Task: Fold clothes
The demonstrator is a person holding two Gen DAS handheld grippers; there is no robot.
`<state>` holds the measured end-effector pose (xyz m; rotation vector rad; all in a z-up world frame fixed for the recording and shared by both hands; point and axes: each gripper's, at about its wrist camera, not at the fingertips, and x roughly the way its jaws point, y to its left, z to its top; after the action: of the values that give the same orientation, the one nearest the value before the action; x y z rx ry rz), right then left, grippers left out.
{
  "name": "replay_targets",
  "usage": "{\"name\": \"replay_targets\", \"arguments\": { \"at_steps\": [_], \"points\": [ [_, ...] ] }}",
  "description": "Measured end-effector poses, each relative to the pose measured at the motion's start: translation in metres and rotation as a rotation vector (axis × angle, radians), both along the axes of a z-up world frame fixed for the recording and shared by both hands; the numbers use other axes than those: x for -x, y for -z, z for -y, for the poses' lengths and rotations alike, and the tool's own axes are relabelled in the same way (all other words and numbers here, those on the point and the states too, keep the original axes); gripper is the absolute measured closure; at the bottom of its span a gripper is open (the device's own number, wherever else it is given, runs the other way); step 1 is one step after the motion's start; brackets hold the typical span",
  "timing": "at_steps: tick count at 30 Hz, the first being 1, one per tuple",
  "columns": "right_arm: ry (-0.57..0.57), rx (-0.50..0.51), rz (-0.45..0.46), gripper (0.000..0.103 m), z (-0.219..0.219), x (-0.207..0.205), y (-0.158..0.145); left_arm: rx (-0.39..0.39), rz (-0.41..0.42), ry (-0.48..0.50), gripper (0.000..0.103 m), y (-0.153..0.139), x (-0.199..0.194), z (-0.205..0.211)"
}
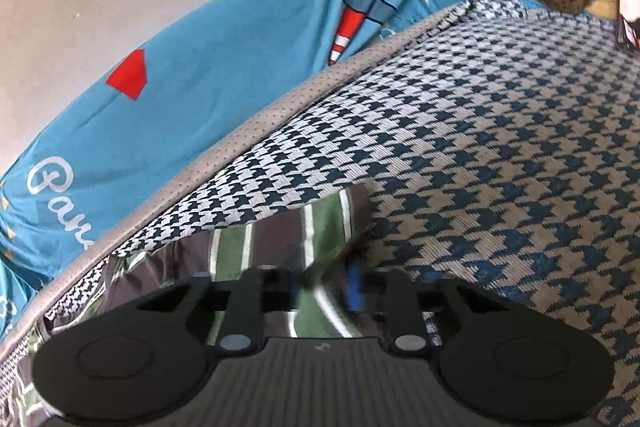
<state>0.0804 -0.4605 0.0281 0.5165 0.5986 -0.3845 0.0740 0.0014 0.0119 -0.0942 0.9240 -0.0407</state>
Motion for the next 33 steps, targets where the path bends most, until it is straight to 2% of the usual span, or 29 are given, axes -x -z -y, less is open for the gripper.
{"name": "replay_targets", "arguments": {
  "at_steps": [6,10,14,18,20,23,33],
  "points": [
    [-0.073,0.126,0.051,0.095,-0.033,-0.009,-0.016,0.006,0.000,-0.011,0.000,0.000,0.000,-0.004],
    [-0.185,0.203,0.114,0.095,-0.073,-0.017,-0.032,0.006,0.004,-0.020,0.000,-0.001,0.000,-0.007],
    [-0.374,0.228,0.174,0.095,-0.126,-0.018,-0.039,0.005,0.006,-0.030,0.000,-0.001,0.000,-0.010],
    [-0.618,0.145,0.140,0.082,-0.171,-0.023,-0.031,0.015,0.000,-0.040,0.000,-0.002,-0.001,-0.012],
    [-0.701,0.154,0.145,0.080,-0.185,-0.019,-0.034,0.020,0.003,-0.045,0.000,-0.003,-0.001,-0.013],
    [-0.701,0.199,0.192,0.074,-0.186,-0.010,-0.046,0.025,0.008,-0.053,0.000,-0.005,-0.002,-0.015],
    [-0.545,0.243,0.076,0.071,-0.139,0.005,-0.041,0.028,0.012,-0.050,0.000,-0.006,-0.002,-0.015]
  ]
}}
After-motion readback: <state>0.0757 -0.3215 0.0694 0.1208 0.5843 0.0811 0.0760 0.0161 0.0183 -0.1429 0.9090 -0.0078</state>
